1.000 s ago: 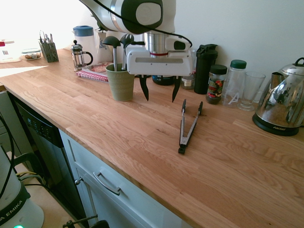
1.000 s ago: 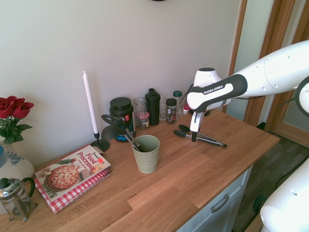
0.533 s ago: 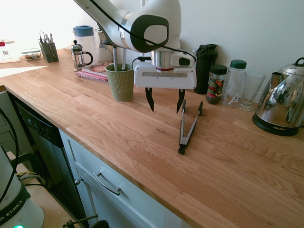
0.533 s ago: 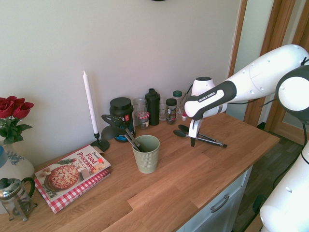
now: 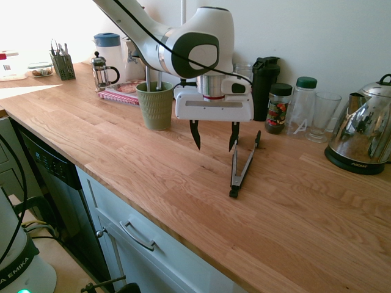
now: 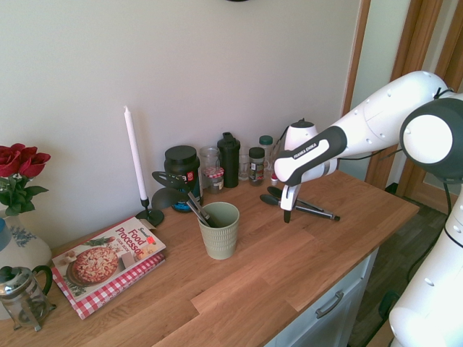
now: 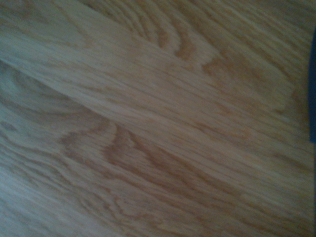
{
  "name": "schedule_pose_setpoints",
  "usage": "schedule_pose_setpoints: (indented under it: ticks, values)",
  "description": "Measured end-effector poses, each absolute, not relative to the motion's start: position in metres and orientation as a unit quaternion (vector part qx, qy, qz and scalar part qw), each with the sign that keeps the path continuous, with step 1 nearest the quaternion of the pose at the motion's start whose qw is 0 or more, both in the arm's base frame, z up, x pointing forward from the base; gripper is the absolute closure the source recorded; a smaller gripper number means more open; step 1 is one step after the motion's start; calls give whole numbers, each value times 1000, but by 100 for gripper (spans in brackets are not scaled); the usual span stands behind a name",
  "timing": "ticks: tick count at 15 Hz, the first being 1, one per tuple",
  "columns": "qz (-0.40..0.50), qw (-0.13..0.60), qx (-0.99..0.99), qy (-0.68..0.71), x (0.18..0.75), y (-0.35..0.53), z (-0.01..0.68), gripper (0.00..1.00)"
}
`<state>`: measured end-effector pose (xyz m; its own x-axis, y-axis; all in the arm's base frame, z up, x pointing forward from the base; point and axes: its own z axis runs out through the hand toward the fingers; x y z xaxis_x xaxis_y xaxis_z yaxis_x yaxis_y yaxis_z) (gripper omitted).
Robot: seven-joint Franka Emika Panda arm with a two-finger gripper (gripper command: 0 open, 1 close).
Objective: Put the tongs back in the holder
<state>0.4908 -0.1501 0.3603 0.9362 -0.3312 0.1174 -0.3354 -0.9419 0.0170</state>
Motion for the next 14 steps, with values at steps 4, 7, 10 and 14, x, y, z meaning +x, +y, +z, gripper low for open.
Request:
schedule_pose_setpoints:
  ticks: [4,7,10,14]
  values:
    - [88,8,977,-197,500,-159,376,0]
    - [88,4,974,-209,507,-165,368,100]
    - [79,3,973,-217,515,-169,355,100]
    - [74,2,972,-222,523,-172,350,100]
